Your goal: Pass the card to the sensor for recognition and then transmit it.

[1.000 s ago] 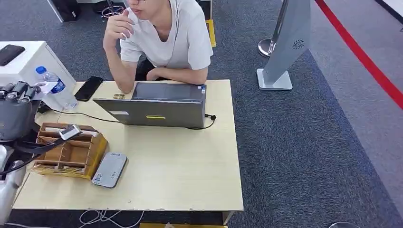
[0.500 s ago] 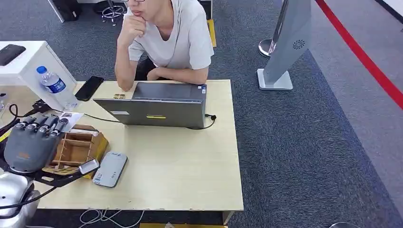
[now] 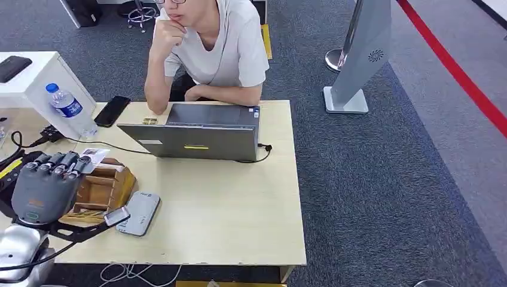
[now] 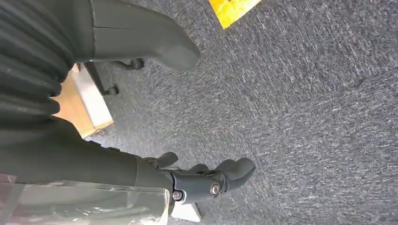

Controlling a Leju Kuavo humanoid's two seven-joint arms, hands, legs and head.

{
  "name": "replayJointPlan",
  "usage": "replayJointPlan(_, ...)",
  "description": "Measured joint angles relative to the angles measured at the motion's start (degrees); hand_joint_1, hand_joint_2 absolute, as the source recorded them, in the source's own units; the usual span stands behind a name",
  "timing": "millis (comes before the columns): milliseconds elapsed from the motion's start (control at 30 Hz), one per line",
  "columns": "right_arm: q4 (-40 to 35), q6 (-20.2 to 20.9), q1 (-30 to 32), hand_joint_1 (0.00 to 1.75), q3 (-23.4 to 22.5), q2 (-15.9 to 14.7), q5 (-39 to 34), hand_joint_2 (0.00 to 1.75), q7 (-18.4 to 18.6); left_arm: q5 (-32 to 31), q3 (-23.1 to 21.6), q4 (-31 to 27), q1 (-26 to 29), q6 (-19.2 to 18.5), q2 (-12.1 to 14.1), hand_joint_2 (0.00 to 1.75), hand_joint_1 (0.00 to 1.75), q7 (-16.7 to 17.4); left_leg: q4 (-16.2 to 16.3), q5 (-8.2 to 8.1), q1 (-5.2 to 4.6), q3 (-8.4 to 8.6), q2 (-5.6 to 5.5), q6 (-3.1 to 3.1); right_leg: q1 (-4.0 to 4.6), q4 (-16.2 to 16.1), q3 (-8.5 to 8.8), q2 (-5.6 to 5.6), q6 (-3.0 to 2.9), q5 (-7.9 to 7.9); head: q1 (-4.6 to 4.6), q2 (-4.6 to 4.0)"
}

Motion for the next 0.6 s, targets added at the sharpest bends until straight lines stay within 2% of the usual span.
replayJointPlan(467, 0.00, 0.00, 0.00, 0.00, 0.00, 0.00, 0.41, 1.75, 0.02, 0.00, -1.86, 2.12, -0.19, 0.00, 1.18, 1.75, 1.75, 0.78, 0.00, 0.00, 0.00, -0.01, 0.00, 0.00, 0.00, 0.00, 0.00, 0.00, 0.00, 0.00, 0.00, 0.00)
replayJointPlan(600, 0.00, 0.00, 0.01, 0.00, 0.00, 0.00, 0.44, 1.75, 0.02, 0.00, -3.24, 2.71, -0.47, -0.59, 2.27, 1.75, 1.75, 4.44, 0.00, 0.00, 0.00, -0.01, 0.00, 0.00, 0.00, 0.00, -0.01, 0.00, 0.00, 0.00, 0.00, 0.00)
